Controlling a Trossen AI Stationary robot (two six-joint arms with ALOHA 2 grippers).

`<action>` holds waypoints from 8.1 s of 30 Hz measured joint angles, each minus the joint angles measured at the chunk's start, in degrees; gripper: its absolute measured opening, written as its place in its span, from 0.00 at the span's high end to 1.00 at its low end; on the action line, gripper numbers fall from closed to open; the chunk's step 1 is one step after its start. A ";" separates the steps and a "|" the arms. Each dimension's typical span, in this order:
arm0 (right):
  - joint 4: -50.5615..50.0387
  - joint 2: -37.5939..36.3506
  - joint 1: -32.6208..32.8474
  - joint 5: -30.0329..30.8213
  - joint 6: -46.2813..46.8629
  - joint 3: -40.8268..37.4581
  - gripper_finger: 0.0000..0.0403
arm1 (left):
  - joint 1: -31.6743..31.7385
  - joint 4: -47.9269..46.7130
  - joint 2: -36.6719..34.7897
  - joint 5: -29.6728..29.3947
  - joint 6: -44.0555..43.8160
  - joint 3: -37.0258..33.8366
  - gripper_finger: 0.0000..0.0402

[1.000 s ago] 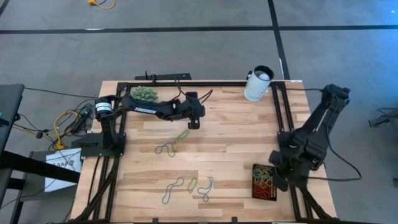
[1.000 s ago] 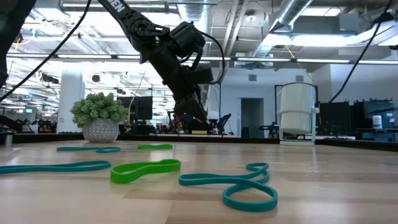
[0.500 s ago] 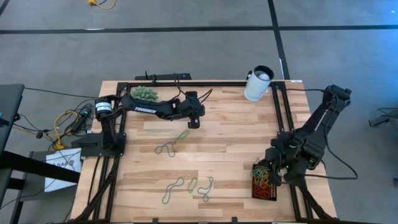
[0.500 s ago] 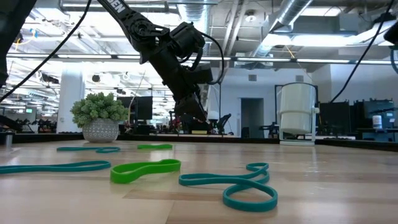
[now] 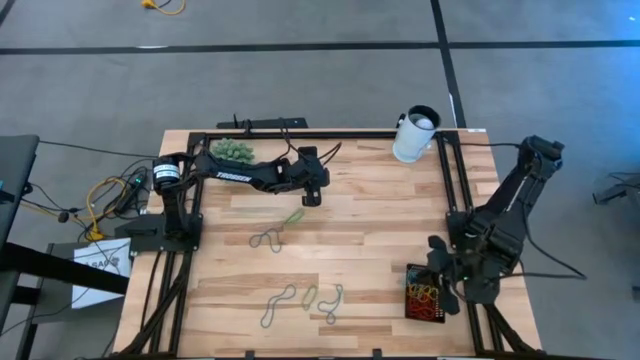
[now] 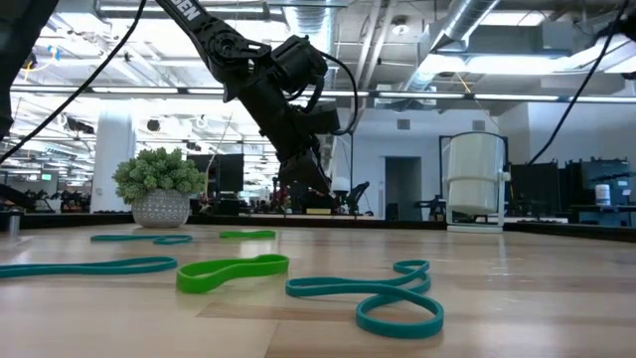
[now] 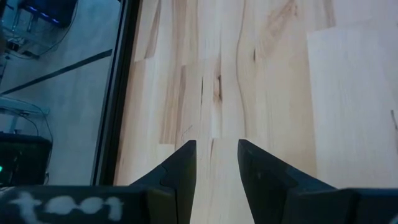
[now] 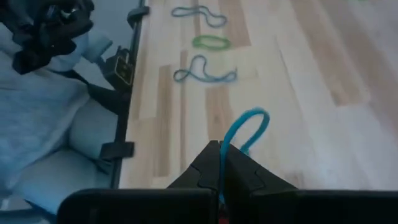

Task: Pick and place items into bin
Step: Put the top blue rubberband into the black basket, then put the top left blue rubberband into the black basket

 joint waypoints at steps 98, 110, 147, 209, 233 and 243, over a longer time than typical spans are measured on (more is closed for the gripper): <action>-18.29 9.66 -9.00 -19.15 27.13 0.43 0.99 | 0.00 -19.30 -6.69 -8.13 0.48 0.00 0.73; -14.86 10.71 -3.31 -7.48 28.89 4.02 1.00 | 0.00 -23.08 -6.75 -14.46 1.90 0.00 0.73; 62.63 -1.18 -32.49 -5.70 -45.72 -28.26 0.99 | 4.24 -15.62 -56.29 22.93 -31.05 -40.43 0.73; 56.96 25.97 -63.43 -46.38 -67.03 -3.67 0.83 | -19.30 -0.94 -26.90 15.04 -50.69 -40.86 0.99; 55.13 25.97 -46.52 -26.86 -61.76 -3.65 0.83 | -24.63 11.66 -10.49 5.29 -34.20 -15.57 1.00; 45.57 25.94 -44.71 -20.65 -50.42 -3.67 0.83 | -26.07 10.91 -3.52 2.87 -30.15 -4.29 1.00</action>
